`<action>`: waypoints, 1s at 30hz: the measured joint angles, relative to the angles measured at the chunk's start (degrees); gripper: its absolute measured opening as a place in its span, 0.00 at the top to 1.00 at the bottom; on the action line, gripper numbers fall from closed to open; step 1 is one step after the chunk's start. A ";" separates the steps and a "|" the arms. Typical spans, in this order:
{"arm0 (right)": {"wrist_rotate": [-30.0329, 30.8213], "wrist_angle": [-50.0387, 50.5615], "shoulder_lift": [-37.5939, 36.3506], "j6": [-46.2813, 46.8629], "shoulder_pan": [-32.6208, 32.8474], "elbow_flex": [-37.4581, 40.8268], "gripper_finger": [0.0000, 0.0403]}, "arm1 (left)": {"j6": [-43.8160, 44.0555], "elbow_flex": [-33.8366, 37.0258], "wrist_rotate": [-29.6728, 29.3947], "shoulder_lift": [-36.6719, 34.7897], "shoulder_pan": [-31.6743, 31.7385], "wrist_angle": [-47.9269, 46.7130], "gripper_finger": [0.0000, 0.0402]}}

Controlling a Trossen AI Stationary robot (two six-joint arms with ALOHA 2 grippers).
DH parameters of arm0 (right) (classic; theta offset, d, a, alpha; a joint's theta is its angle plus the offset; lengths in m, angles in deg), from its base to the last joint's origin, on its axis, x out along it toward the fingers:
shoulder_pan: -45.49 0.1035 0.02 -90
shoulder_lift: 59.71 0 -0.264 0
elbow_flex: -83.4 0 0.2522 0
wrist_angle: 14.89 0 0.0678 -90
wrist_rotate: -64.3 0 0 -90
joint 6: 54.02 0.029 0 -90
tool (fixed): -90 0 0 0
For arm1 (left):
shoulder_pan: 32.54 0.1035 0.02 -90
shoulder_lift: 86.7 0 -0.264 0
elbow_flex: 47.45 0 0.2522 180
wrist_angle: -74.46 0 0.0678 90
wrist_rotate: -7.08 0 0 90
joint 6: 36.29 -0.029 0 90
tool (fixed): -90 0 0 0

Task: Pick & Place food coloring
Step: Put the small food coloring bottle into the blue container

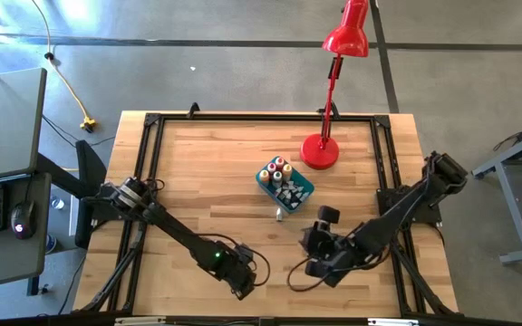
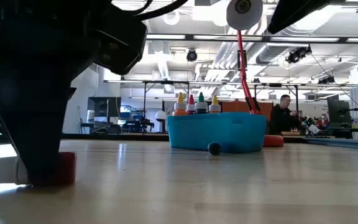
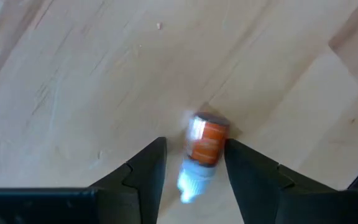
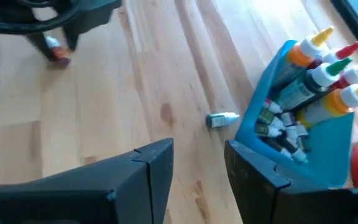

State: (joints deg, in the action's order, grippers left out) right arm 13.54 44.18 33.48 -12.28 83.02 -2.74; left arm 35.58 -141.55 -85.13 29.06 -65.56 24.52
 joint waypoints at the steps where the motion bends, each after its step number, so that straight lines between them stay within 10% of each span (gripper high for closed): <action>1: 0.32 -0.12 -0.04 -0.02 0.45 0.00 0.66 | -0.96 0.04 0.01 0.00 0.00 0.03 0.60; 16: -3.35 0.19 -1.46 4.30 2.27 0.00 0.66 | -11.04 -1.49 -4.95 -0.24 4.23 -1.82 0.83; 30: 2.43 8.06 -4.48 14.80 10.45 0.00 0.66 | -45.25 -13.02 -18.13 -2.12 24.30 4.24 0.82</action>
State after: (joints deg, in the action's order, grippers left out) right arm 15.97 52.24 29.00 2.52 93.47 -2.74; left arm -9.67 -154.58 -103.26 26.94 -41.26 28.77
